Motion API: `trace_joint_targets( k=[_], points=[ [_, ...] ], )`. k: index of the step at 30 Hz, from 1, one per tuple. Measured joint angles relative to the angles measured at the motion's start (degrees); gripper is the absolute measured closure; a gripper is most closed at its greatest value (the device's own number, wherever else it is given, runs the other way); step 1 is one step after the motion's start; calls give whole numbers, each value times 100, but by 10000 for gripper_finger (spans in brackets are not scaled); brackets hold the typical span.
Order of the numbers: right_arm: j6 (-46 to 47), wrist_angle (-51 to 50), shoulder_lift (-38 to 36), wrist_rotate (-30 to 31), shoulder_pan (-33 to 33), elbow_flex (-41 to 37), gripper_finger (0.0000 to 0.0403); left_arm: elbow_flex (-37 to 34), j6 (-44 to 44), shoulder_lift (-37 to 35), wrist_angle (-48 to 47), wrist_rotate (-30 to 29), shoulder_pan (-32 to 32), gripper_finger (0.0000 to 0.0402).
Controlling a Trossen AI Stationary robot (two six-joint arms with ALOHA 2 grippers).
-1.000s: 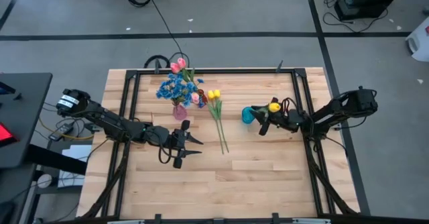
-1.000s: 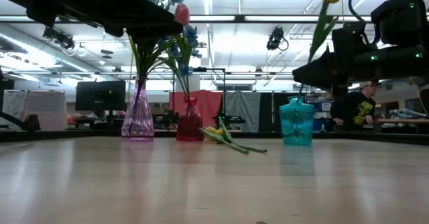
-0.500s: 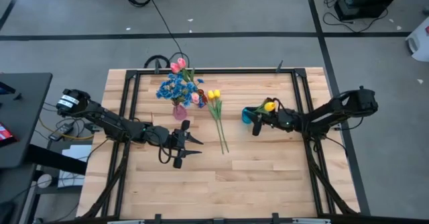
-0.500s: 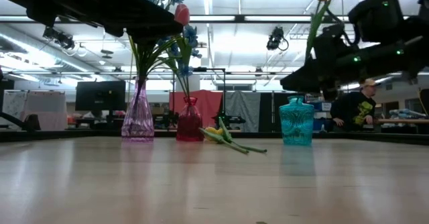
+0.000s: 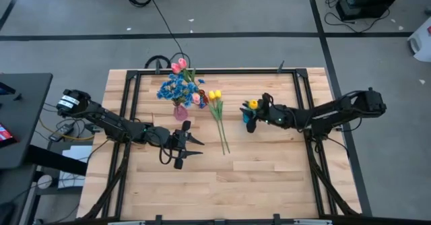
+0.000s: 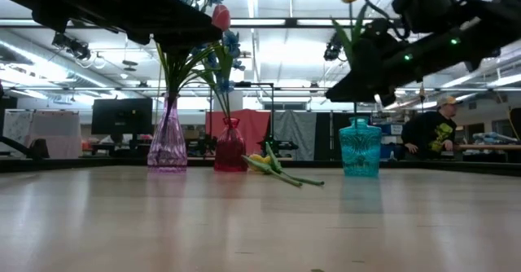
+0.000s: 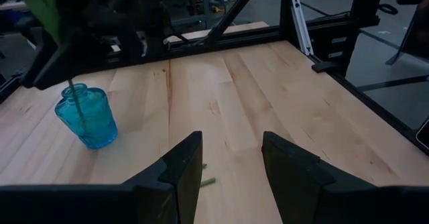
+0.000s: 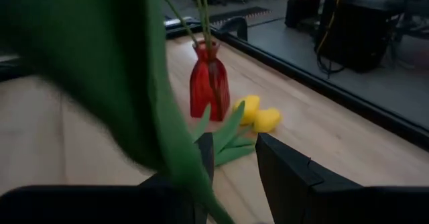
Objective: Sort flowers into vase by color
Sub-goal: Put the yellow tulip into the red vase, then adjust the blue vase
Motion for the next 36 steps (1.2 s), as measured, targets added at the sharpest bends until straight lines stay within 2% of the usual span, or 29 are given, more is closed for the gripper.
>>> trace_joint_targets(
  k=[3, 7, 14, 24, 31, 34, 36],
  points=[
    [-8, -707, 0, 0, -86, 378, 276, 0, 0, 0, 4, 0, 0, 238],
    [135, -2203, 1, -23, -148, 1060, 276, 0, 0, -1, -2, 2, -1, 238],
    [488, -3907, 2, -485, -155, 1965, 276, 0, -15, -1, -17, 2, -1, 238],
    [457, -4842, -391, -459, 85, 2089, 267, -2, -61, -1, -61, 2, -1, 239],
    [539, -5531, -1176, -227, 345, 2091, 220, -1, -59, 1, -59, 2, -1, 238],
    [927, -5869, -1494, -191, 426, 2091, 197, -2, -61, 1, -5, 2, -1, 238],
    [1373, -6122, -1627, -449, 483, 2092, 188, -2, -61, 0, -4, 2, -1, 238]
  ],
)
